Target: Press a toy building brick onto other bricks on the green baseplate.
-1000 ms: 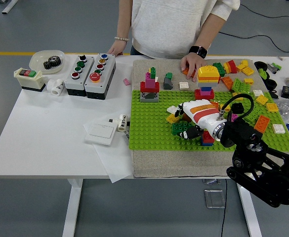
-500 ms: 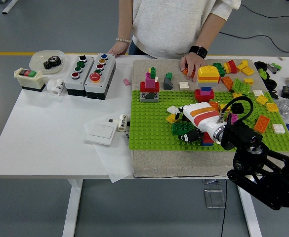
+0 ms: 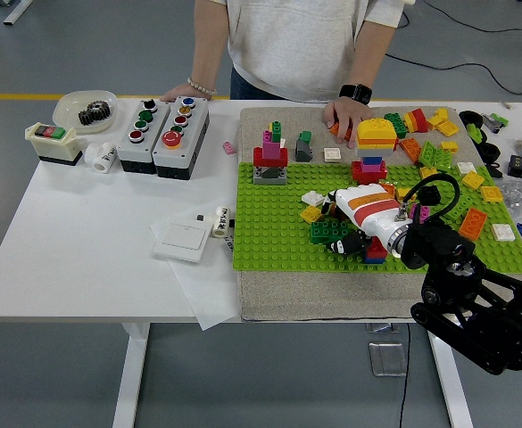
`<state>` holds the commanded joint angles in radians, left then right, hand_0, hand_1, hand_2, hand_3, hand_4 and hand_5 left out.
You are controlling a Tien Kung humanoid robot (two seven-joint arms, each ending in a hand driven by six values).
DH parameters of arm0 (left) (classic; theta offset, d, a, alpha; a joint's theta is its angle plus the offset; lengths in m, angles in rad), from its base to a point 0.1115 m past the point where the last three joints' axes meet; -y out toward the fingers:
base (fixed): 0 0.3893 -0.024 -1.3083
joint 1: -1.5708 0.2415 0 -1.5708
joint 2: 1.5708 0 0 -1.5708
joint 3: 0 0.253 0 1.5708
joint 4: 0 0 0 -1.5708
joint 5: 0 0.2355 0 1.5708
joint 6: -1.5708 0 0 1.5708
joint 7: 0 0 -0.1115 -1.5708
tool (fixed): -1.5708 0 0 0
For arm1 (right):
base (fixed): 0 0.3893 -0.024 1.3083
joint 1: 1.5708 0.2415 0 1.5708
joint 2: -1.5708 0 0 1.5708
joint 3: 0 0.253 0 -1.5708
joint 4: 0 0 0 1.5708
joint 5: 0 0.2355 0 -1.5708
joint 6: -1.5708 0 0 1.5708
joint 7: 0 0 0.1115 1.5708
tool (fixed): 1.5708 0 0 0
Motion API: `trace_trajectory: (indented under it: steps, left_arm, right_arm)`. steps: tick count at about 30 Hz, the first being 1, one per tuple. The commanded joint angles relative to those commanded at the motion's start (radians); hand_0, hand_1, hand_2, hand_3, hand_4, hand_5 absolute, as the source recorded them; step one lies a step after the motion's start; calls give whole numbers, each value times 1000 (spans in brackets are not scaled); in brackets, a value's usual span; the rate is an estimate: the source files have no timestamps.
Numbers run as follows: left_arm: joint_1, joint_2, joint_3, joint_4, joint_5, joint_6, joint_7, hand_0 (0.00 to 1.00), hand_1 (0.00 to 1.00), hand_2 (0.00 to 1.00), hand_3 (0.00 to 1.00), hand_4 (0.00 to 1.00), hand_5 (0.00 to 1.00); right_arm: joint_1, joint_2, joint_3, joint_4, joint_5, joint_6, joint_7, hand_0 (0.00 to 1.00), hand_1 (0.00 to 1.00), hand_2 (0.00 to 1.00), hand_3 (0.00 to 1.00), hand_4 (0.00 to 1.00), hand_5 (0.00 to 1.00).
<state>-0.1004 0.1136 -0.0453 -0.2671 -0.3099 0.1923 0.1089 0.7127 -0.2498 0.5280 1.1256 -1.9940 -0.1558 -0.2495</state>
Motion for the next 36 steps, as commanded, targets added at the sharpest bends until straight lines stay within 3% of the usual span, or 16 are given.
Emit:
trace_trajectory:
  steps: [11,21,22,36]
  left_arm:
    - [-4,1,5,0,-5,-1,-2,541,623,785,804,853,808]
    - [-5,1,3,0,-3,0,0,541,621,785,804,853,808]
    - [-5,1,3,0,-3,0,0,540,622,785,804,853,809]
    - [-7,1,2,0,-3,0,0,541,621,784,804,852,808]
  right_arm:
    - [2,2,-13,-10,4,8,3,416,440,509,585,875,330]
    - [2,8,-18,-32,-1,-21,14,407,425,498,545,838,365]
    - [1,9,-18,-33,-2,-25,15,401,416,489,520,786,428]
    - [-2,9,-23,-44,4,-21,22,413,425,489,520,817,407]
